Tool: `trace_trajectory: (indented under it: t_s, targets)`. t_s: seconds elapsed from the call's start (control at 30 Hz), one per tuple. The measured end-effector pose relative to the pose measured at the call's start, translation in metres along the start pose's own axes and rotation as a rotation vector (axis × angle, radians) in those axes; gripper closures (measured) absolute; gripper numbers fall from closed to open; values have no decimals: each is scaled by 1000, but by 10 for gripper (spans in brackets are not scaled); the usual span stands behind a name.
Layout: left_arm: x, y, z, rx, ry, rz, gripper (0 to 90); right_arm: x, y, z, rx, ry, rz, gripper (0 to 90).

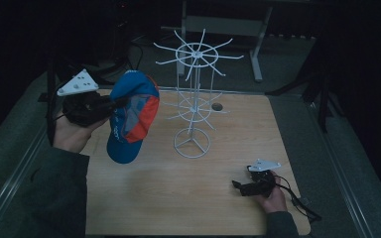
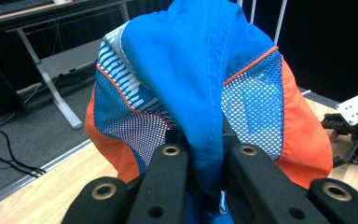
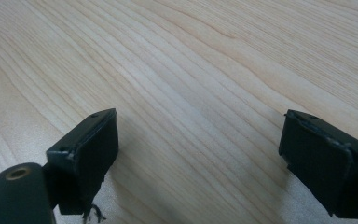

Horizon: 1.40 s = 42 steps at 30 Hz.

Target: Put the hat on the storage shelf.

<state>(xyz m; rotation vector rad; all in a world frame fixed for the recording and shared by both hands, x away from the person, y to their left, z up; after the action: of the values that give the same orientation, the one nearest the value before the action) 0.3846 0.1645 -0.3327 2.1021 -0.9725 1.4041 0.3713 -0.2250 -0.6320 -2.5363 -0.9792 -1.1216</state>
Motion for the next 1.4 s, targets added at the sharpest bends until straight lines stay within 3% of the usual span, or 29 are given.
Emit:
trace_trajectory:
  t_s: [0.7, 1.4]
  targets:
    - [17, 2, -3, -5, 50, 10, 885, 0, 0, 0, 0, 0, 1, 116]
    - [34, 1, -19, -9, 103, 17, 884, 0, 0, 0, 0, 0, 0, 116]
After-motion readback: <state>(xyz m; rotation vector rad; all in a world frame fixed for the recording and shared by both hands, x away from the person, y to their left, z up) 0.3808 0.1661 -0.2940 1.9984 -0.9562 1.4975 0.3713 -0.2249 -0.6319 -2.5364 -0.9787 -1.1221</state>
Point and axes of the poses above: each handheld gripper's, and its own axes: z roughly forward along the jaws, x roughly out of its top, y roughly to its right, the point moved 10 cm from there along z, roughly forward along the jaws, and after that the axes turned 6 degrees about -x, right-handed, at the moved point
